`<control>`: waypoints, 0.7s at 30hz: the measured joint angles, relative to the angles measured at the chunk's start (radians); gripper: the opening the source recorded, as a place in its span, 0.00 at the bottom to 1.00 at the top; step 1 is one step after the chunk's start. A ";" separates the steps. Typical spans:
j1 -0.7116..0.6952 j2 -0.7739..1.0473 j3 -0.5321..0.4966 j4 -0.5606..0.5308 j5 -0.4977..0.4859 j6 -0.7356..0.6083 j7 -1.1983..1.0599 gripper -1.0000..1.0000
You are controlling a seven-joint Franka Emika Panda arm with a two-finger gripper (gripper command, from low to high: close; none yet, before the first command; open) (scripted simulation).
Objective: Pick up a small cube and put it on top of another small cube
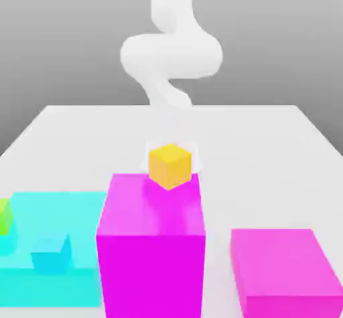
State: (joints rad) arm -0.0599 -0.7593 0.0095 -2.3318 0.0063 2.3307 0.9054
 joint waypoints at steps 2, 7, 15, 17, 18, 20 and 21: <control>-0.051 0.034 0.009 -0.027 0.005 0.026 0.089 0.50; -0.170 0.116 0.030 -0.090 0.017 0.087 0.301 0.50; -0.352 0.245 0.060 -0.191 0.027 0.184 0.643 0.50; -0.397 0.277 0.067 -0.217 0.028 0.209 0.729 0.50; -0.419 0.293 0.070 -0.229 0.028 0.221 0.772 0.50; -0.462 0.325 0.075 -0.255 0.029 0.245 0.859 0.50; -0.483 0.341 0.078 -0.267 0.028 0.258 0.903 0.50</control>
State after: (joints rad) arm -0.5433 -0.4179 0.0876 -2.5990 0.0346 2.5882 1.8087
